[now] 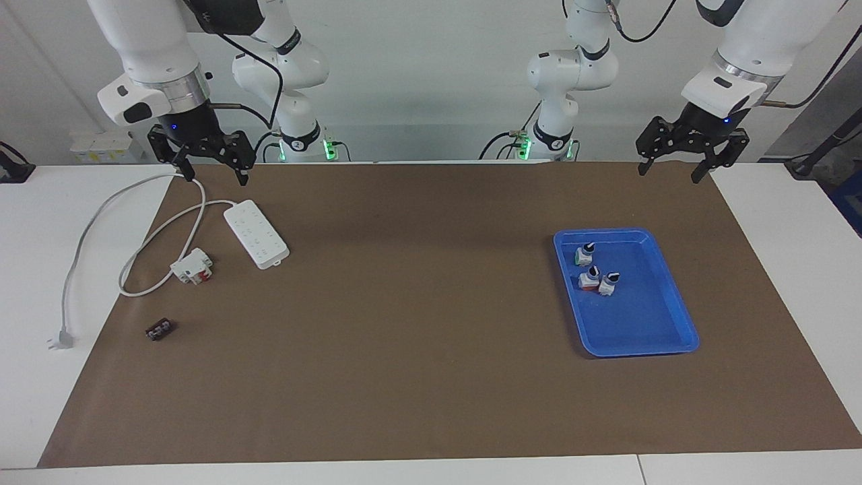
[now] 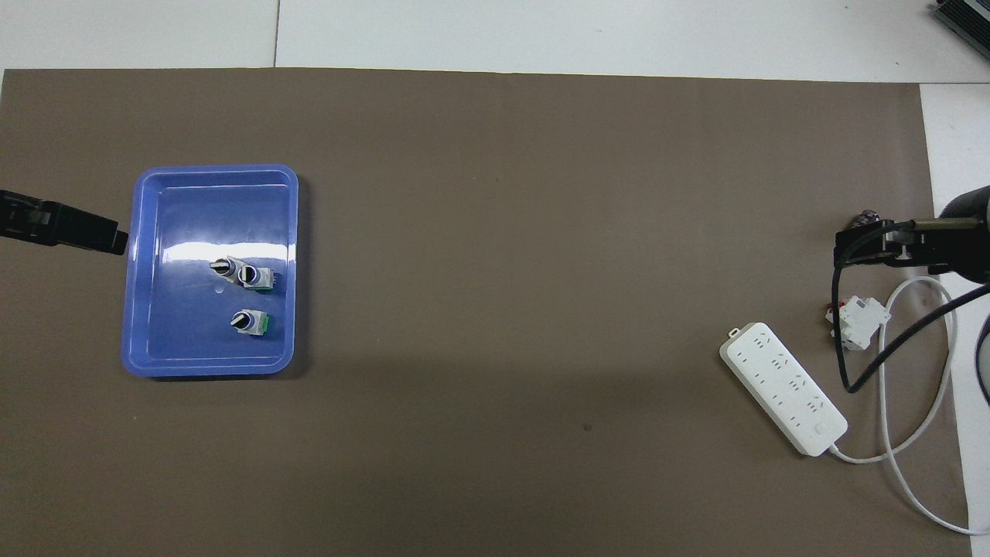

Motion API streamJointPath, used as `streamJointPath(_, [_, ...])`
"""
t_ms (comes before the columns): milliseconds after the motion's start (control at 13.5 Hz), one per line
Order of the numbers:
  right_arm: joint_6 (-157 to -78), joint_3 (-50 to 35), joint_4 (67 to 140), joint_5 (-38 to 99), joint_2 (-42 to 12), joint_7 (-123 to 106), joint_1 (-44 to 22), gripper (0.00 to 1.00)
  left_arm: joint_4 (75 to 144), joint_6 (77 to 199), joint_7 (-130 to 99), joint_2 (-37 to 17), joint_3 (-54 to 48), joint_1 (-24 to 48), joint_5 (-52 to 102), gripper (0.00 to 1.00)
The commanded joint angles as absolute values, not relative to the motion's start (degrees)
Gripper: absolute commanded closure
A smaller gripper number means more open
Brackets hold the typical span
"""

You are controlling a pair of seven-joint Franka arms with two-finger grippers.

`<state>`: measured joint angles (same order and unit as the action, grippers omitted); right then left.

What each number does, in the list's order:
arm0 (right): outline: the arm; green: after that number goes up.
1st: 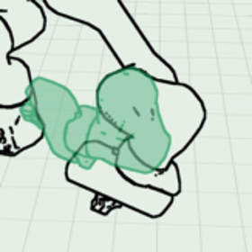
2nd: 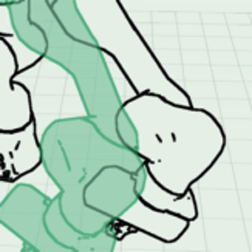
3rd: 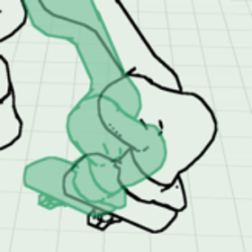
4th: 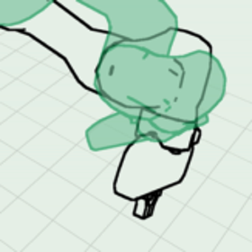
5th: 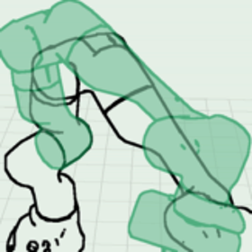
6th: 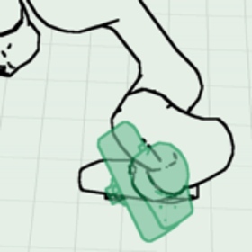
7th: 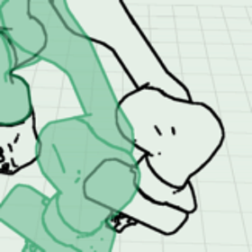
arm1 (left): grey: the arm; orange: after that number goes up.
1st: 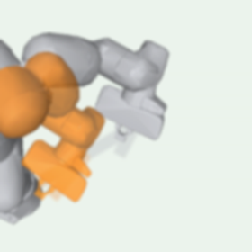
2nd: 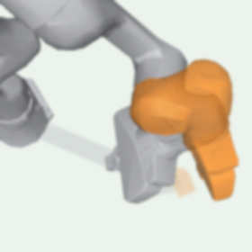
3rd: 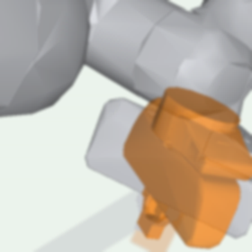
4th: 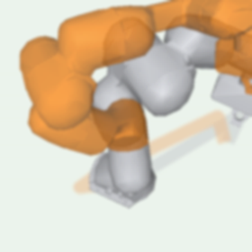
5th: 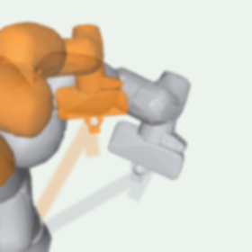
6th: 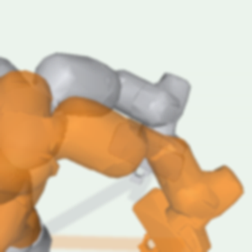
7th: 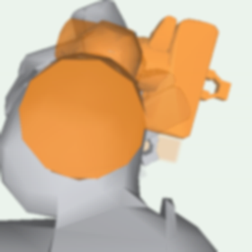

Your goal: Turn and place switch with both arms

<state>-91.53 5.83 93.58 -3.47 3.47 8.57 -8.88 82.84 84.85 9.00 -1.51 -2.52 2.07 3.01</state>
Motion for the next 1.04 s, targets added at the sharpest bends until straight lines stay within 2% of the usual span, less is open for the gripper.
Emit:
streamJointPath(0, [-92.0,6.2,94.9,-2.9,4.9,7.6,-9.1,0.00,82.4,82.9,8.3,-0.2,-1.5,2.9,1.9,0.00])
streamJointPath(961, [-92.0,6.3,95.0,-2.9,5.0,7.6,-8.8,0.00,82.8,78.0,7.2,1.3,-1.1,3.8,0.2,0.00])
